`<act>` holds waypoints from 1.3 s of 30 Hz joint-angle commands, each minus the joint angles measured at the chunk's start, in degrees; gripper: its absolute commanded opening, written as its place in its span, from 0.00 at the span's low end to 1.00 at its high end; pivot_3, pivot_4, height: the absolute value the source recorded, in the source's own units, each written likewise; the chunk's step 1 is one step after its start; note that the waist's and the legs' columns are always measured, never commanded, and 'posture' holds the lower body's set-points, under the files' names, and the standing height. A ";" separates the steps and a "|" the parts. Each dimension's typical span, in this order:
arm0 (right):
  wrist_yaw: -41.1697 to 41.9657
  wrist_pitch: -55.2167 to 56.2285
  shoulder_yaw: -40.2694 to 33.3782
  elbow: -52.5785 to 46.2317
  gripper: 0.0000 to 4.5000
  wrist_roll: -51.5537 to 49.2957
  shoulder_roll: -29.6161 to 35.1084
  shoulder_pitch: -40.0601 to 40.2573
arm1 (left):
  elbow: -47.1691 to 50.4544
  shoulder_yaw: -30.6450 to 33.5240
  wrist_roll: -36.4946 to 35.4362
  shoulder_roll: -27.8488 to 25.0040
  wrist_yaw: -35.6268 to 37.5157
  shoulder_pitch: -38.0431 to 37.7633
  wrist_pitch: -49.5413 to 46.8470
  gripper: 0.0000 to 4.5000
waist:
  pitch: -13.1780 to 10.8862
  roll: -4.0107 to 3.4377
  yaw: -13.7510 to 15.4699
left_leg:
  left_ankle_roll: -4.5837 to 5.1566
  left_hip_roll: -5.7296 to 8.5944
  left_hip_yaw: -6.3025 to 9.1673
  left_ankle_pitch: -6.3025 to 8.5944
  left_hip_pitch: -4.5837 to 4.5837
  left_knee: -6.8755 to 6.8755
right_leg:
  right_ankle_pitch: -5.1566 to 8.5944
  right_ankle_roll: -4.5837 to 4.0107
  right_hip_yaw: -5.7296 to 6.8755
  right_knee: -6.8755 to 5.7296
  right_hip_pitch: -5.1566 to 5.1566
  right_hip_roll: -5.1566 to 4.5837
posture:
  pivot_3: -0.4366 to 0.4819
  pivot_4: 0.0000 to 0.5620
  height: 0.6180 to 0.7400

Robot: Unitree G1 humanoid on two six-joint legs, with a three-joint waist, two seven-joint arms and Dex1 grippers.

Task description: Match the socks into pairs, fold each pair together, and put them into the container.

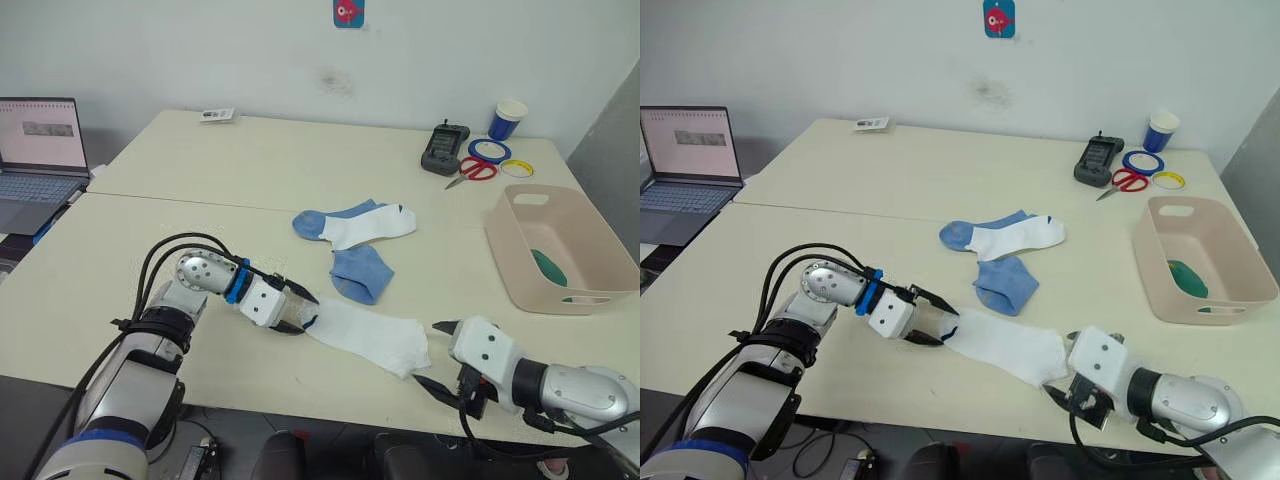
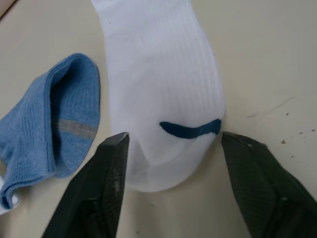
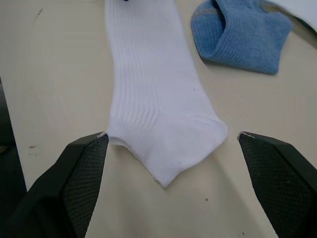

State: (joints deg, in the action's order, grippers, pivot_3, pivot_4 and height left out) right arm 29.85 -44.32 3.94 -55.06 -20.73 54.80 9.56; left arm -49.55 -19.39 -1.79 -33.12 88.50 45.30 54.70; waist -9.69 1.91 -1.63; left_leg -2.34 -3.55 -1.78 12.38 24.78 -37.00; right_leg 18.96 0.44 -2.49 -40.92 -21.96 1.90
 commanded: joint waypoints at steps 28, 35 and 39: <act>11.21 29.90 13.87 10.52 0.00 29.06 -2.77 -3.01 | 15.23 -6.56 -14.02 -7.23 4.00 -6.03 -17.69 0.00 | 0.00 0.04 -0.24 | -0.02 -0.07 0.11 -0.01 -0.04 -0.04 | -0.03 -0.05 0.01 -0.10 -0.01 0.04 | 0.48 0.27 0.87; 16.19 5.36 -1.34 -2.22 0.00 -2.61 -7.32 0.64 | 47.40 -12.21 -40.17 -30.14 4.00 -8.79 -69.48 0.00 | -0.04 0.02 -0.23 | -0.03 -0.36 0.37 -0.01 -0.25 -0.03 | 0.04 -0.08 0.17 -0.22 0.22 -0.02 | 0.48 0.27 0.87; 10.98 -9.63 -12.49 -3.90 0.00 -32.36 -5.38 0.29 | 56.51 -14.85 -49.26 -40.07 4.00 -9.53 -84.41 0.00 | -0.08 0.03 -0.38 | -0.01 -0.30 0.28 0.00 -0.65 0.03 | 0.11 -0.18 0.12 -0.08 0.65 -0.14 | 0.48 0.27 0.87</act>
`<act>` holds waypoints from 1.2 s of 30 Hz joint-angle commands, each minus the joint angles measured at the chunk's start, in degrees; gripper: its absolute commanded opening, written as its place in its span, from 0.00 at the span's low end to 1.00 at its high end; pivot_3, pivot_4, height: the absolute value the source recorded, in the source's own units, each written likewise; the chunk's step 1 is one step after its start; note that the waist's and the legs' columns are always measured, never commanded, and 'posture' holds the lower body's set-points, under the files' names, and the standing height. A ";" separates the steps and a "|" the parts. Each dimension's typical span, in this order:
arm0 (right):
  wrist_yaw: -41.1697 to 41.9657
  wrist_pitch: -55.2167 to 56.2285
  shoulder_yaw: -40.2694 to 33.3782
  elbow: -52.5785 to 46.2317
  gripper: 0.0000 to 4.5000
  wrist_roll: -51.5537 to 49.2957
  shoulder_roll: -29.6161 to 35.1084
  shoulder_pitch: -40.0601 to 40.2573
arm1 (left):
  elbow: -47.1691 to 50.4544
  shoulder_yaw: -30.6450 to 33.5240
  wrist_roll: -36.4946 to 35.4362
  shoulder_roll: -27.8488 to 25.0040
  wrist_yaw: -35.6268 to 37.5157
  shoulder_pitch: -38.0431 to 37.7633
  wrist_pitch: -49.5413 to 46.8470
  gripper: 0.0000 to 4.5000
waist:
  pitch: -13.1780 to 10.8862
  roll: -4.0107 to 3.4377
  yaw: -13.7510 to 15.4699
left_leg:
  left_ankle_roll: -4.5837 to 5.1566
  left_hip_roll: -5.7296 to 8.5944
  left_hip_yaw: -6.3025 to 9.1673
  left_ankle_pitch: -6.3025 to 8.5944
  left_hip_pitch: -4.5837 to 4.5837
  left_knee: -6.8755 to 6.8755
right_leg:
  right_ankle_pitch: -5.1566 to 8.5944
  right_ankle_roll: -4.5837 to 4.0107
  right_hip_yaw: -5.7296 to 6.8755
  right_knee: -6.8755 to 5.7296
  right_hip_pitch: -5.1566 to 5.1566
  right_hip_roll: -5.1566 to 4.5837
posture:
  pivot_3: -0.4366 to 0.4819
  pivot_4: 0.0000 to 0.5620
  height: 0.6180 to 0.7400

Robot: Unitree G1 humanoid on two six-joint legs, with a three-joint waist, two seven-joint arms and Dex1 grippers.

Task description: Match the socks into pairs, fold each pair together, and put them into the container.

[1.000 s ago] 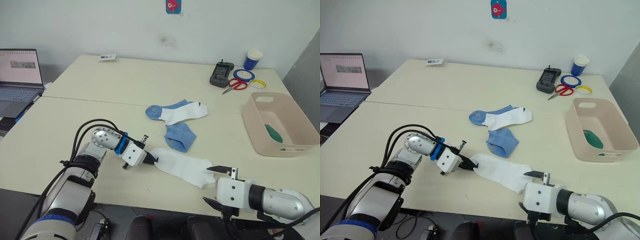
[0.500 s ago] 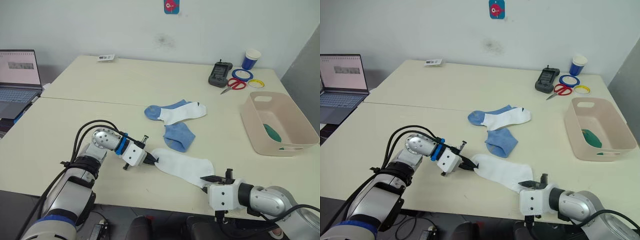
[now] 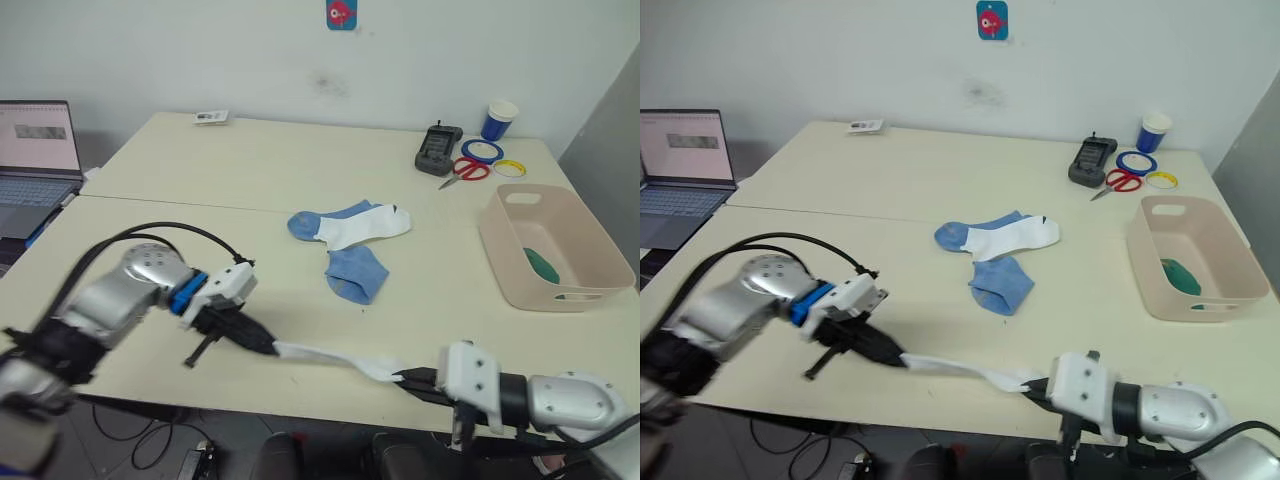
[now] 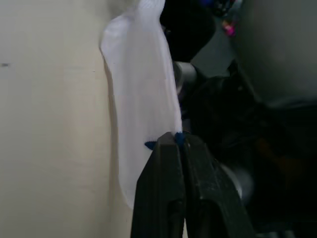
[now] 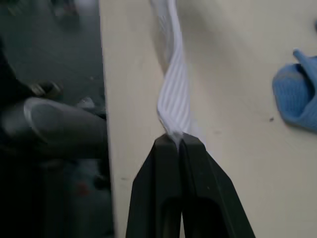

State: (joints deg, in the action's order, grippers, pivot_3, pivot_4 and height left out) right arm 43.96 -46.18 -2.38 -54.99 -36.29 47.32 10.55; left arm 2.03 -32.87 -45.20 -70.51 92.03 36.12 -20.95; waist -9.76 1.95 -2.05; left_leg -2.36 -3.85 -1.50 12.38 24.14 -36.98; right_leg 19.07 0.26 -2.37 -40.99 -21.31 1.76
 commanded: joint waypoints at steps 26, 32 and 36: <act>-27.65 -13.85 10.39 12.63 0.47 -4.15 0.54 -18.33 | -16.25 8.78 23.00 25.39 -14.18 -1.47 -12.02 0.00 | -0.07 0.09 0.39 | 0.05 0.16 -0.01 0.01 0.66 -0.01 | 0.06 -0.11 -0.06 -0.14 -0.77 0.08 | 0.48 0.27 0.87; -25.04 -10.04 4.05 7.42 0.96 -4.77 -1.19 -11.16 | -13.53 12.94 24.20 26.42 -17.03 -4.53 -10.28 0.00 | -0.06 0.10 0.39 | 0.04 0.15 0.01 0.01 0.66 -0.01 | 0.06 -0.09 -0.05 -0.14 -0.74 0.05 | 0.48 0.27 0.87; -25.97 -8.64 2.19 5.66 1.00 -3.79 -3.60 -4.70 | -10.65 14.55 22.76 25.18 -15.36 -6.92 -13.30 0.00 | -0.04 0.09 0.25 | 0.03 0.16 0.03 0.01 0.64 -0.01 | 0.06 -0.10 -0.01 -0.15 -0.72 0.08 | 0.48 0.27 0.87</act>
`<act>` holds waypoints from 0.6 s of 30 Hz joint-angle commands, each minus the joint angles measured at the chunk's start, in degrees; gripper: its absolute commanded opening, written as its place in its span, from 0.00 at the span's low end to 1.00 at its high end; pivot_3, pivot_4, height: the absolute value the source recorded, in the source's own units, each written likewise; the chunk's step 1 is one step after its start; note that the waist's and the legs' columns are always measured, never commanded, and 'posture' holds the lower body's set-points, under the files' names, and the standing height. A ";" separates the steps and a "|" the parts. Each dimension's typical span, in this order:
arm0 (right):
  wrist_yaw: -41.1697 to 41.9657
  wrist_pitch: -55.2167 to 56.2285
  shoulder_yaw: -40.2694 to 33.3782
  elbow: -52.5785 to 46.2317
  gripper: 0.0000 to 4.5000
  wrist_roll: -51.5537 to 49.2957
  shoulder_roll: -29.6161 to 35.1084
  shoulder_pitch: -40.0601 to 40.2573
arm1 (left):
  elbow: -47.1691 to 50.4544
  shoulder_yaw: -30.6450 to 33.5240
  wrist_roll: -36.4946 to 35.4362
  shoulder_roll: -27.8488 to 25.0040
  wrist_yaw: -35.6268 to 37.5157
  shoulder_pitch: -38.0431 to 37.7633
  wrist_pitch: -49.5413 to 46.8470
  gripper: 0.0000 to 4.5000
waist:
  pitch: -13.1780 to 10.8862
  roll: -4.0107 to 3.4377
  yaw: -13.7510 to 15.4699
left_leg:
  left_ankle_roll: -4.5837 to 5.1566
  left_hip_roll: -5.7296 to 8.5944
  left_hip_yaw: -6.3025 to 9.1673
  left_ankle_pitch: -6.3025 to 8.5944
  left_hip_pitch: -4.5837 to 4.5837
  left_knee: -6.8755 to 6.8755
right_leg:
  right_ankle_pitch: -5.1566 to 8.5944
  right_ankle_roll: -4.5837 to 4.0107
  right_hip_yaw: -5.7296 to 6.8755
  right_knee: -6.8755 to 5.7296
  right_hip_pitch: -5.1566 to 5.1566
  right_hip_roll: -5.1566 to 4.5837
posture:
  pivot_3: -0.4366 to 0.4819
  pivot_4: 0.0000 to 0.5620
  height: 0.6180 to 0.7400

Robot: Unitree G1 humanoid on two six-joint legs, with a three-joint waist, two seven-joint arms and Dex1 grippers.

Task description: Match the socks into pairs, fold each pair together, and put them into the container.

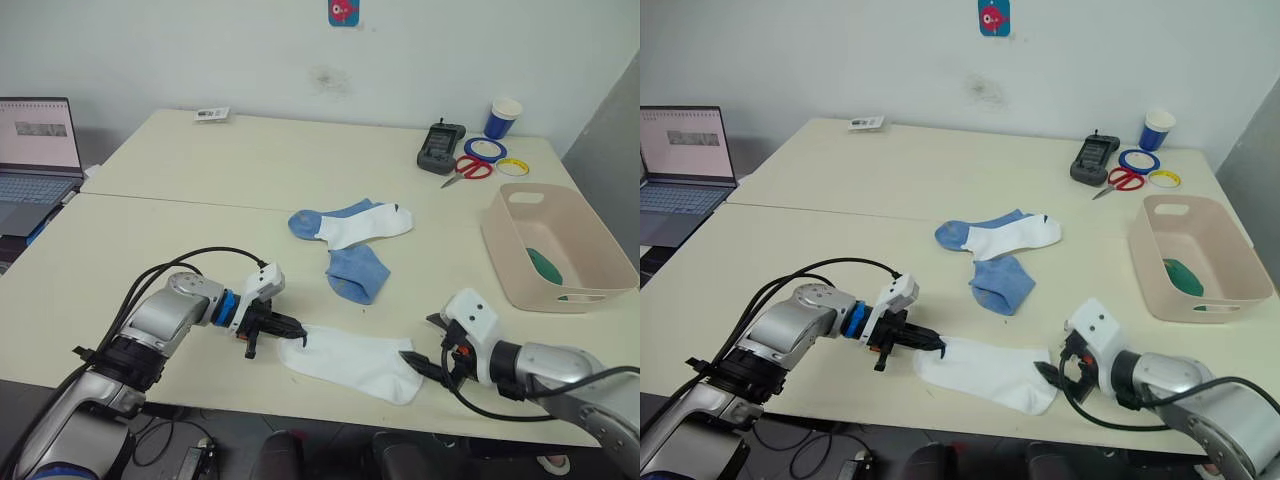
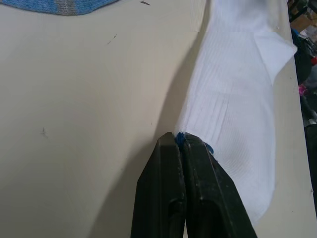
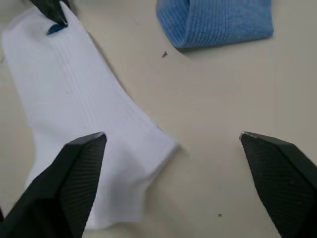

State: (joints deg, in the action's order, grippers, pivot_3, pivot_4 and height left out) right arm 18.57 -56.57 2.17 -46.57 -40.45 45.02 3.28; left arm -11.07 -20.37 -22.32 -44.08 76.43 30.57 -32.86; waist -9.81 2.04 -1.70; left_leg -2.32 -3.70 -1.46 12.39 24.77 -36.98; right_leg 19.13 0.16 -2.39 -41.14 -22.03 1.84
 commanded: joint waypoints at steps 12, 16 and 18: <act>-2.16 1.86 4.41 -1.75 0.62 5.62 -8.30 5.35 | 7.17 4.05 1.68 -2.43 -0.61 -6.41 -0.88 0.00 | 0.09 -0.04 -0.22 | 0.00 -0.01 -0.05 0.00 -0.06 0.01 | 0.00 0.00 -0.07 -0.02 0.00 0.01 | 0.48 0.27 0.87; -1.59 2.17 6.55 -2.14 0.30 6.96 -8.48 4.83 | 7.25 4.54 1.74 -3.15 -0.04 -6.41 -1.19 0.00 | 0.09 -0.04 -0.22 | 0.00 0.00 -0.05 0.00 -0.06 0.02 | 0.00 0.00 -0.07 -0.01 0.00 0.02 | 0.48 0.27 0.87; -1.76 2.06 6.95 -1.76 0.14 7.38 -8.91 4.21 | 7.16 4.58 1.91 -3.17 0.01 -6.34 -0.93 0.00 | 0.09 -0.04 -0.23 | 0.00 0.00 -0.05 0.00 -0.06 0.02 | 0.00 0.00 -0.06 -0.01 0.00 0.02 | 0.48 0.27 0.87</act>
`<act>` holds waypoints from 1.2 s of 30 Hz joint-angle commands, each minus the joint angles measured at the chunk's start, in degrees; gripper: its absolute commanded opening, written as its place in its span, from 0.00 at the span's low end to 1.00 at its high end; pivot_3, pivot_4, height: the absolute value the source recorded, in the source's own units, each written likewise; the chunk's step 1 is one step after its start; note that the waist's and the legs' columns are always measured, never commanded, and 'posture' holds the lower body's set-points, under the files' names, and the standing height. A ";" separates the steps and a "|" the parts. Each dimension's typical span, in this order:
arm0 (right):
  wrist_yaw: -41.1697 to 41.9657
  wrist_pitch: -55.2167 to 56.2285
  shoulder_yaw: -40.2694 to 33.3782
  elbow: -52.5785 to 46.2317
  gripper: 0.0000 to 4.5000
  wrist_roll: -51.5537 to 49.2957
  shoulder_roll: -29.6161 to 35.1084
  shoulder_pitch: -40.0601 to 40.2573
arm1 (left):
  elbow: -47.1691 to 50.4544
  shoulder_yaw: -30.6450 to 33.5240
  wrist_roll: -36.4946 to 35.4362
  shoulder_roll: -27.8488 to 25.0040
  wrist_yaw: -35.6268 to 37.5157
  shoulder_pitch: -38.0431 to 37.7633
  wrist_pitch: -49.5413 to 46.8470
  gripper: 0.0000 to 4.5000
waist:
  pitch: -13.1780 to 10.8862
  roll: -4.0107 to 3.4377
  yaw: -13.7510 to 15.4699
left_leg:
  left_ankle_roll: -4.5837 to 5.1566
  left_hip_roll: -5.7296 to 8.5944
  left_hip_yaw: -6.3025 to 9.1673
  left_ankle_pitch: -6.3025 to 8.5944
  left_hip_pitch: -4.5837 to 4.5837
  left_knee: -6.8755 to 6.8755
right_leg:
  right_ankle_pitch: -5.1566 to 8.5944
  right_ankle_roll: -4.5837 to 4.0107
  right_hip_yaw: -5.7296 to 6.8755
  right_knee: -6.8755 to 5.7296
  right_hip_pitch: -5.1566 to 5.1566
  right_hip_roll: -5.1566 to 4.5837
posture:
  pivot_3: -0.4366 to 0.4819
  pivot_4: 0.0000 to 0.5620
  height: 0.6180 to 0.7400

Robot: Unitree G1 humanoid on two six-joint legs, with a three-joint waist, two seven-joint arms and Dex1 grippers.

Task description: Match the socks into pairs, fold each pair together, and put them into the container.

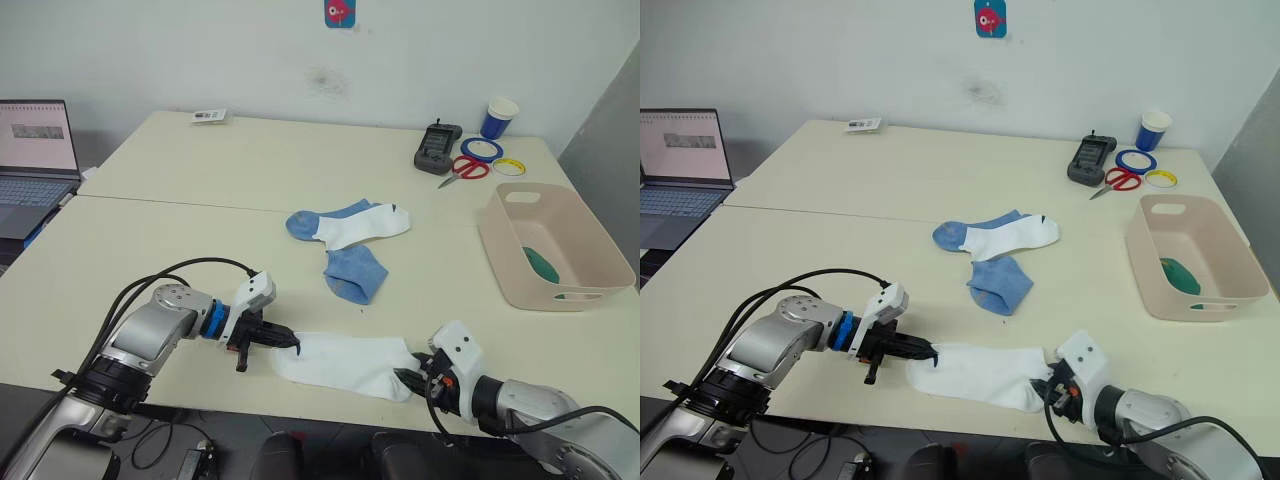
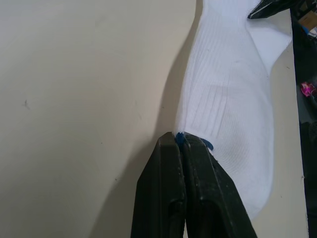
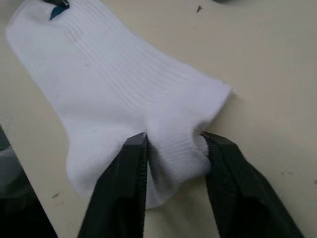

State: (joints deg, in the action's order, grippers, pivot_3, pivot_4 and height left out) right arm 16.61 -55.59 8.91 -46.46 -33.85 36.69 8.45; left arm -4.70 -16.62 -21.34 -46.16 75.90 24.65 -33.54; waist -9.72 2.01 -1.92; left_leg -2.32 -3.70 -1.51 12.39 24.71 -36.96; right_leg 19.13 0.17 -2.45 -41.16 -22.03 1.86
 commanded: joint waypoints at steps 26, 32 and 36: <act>5.39 -2.46 -12.19 -8.27 1.00 -1.31 4.99 0.97 | -2.82 8.65 -1.64 -1.04 0.90 2.84 0.03 0.99 | 0.03 -0.05 0.05 | 0.00 0.01 0.02 0.00 0.00 -0.01 | 0.00 0.00 0.04 0.01 0.01 0.04 | 0.48 0.27 0.87; 4.61 -0.37 -12.06 -6.79 1.00 -0.88 2.92 -3.49 | -5.15 10.32 -2.13 6.34 -6.31 8.68 -4.93 0.99 | 0.03 -0.03 0.21 | 0.00 0.05 0.01 0.00 0.04 -0.03 | 0.00 0.01 0.03 0.04 0.02 0.00 | 0.48 0.27 0.87; 4.21 -0.19 -10.30 -6.29 1.00 0.19 2.55 -5.56 | -4.13 9.90 -1.77 12.42 -11.53 10.40 -7.57 0.99 | 0.03 -0.03 0.21 | 0.00 0.07 0.00 0.00 0.05 -0.02 | 0.00 0.01 0.02 0.05 0.02 0.00 | 0.48 0.27 0.87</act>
State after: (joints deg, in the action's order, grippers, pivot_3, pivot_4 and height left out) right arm 21.01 -56.85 -1.45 -51.86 -34.33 39.39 3.22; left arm -10.12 -6.96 -22.61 -34.39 66.61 34.04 -40.13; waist -9.70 1.97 -1.71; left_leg -2.33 -3.64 -1.50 12.39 24.76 -36.98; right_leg 19.13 0.17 -2.43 -41.10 -22.01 1.86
